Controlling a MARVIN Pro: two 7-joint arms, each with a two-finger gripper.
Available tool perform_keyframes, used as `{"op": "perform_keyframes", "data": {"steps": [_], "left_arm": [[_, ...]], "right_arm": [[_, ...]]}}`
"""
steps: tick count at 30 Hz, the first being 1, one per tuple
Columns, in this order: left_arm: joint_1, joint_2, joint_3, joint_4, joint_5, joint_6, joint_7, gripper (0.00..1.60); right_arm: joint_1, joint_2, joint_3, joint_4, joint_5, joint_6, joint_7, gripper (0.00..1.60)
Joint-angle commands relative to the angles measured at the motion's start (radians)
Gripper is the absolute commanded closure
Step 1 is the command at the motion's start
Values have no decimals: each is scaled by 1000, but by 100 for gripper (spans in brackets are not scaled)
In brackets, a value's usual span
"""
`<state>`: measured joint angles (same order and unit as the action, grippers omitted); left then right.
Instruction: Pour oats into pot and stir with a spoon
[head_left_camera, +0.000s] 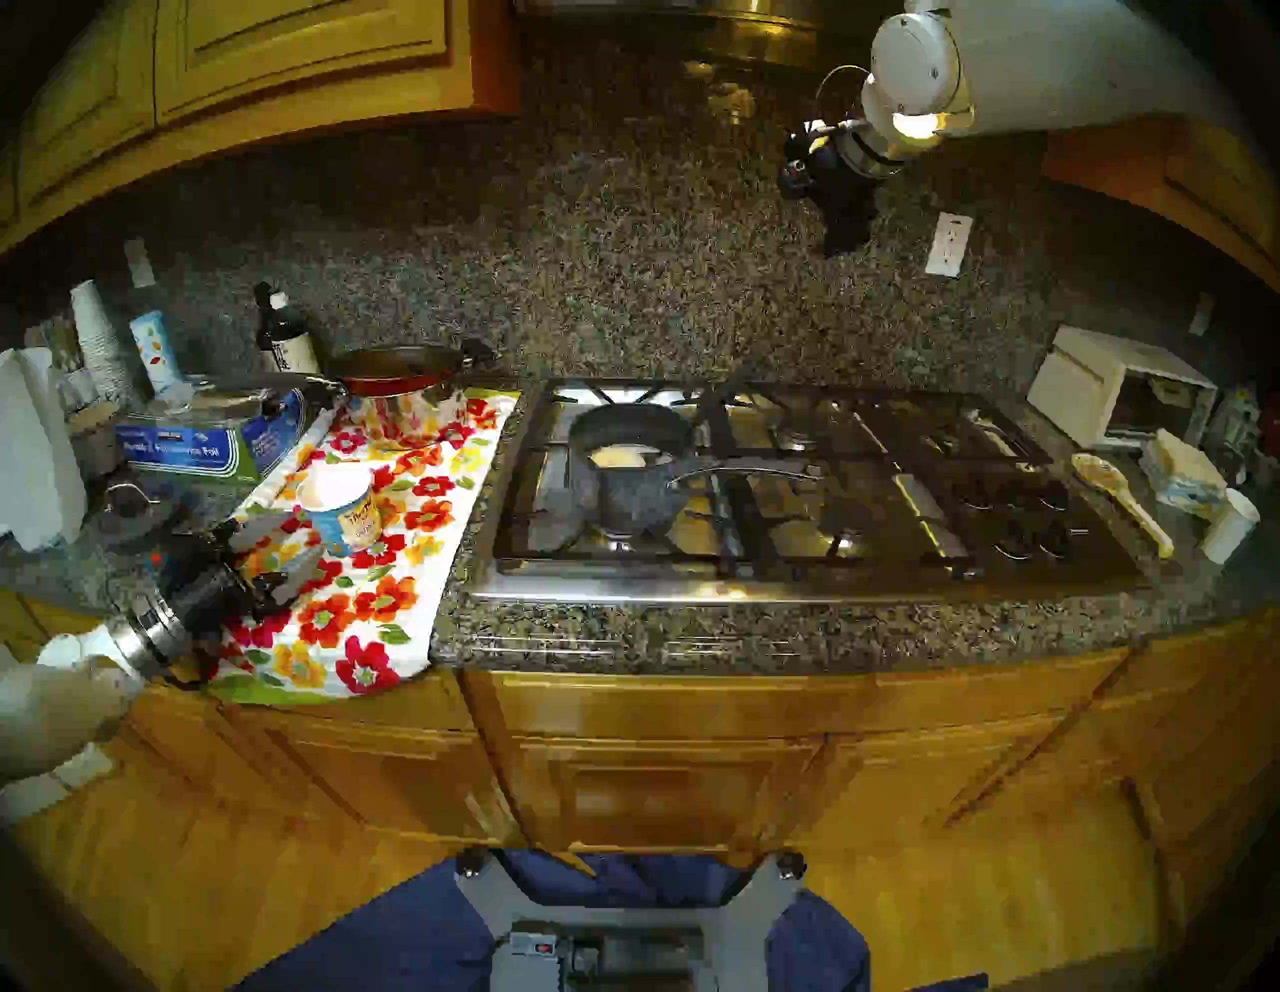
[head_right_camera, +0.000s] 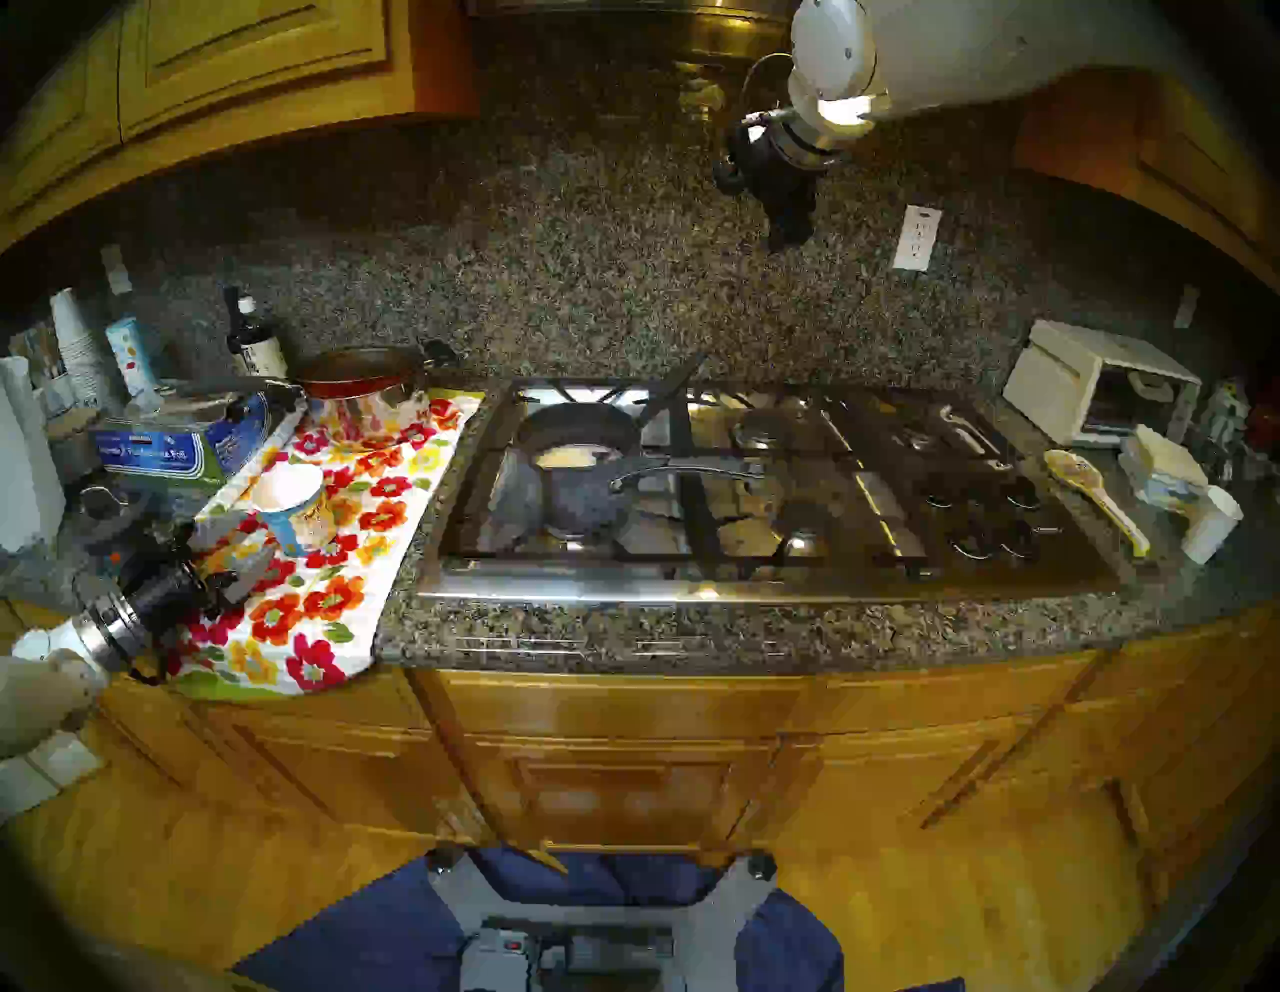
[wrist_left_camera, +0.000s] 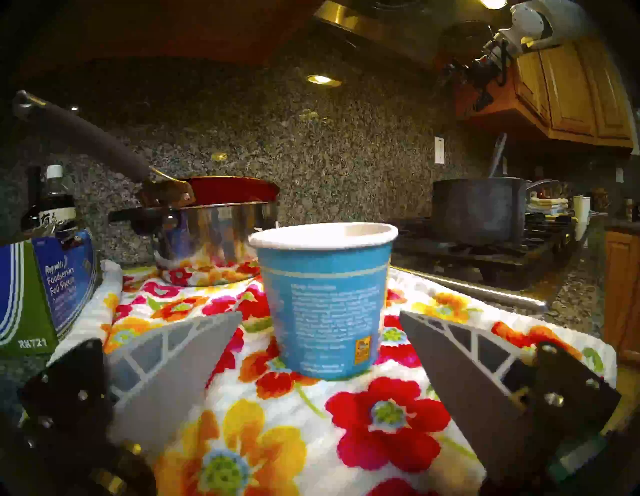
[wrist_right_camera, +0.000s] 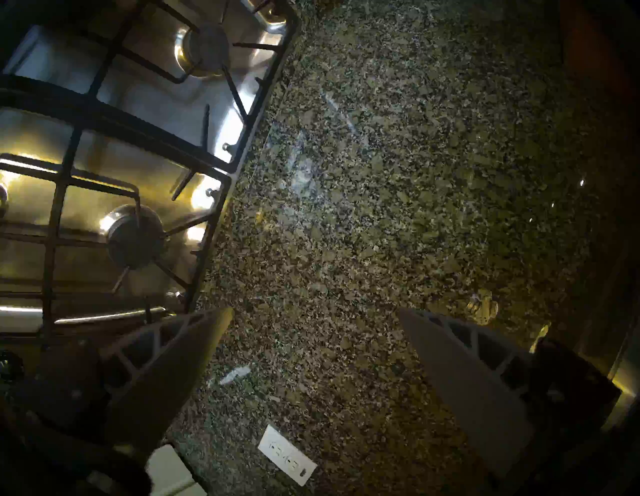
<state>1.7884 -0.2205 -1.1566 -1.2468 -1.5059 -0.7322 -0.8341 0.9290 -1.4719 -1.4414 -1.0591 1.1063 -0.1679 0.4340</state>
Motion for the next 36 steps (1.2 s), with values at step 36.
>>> {"op": "perform_keyframes", "data": {"steps": [36], "left_arm": [[-159,-83,-23,-4,151,51,43,0]], "right_arm": [[37,5,6,31,-3,6,-10,0]]}}
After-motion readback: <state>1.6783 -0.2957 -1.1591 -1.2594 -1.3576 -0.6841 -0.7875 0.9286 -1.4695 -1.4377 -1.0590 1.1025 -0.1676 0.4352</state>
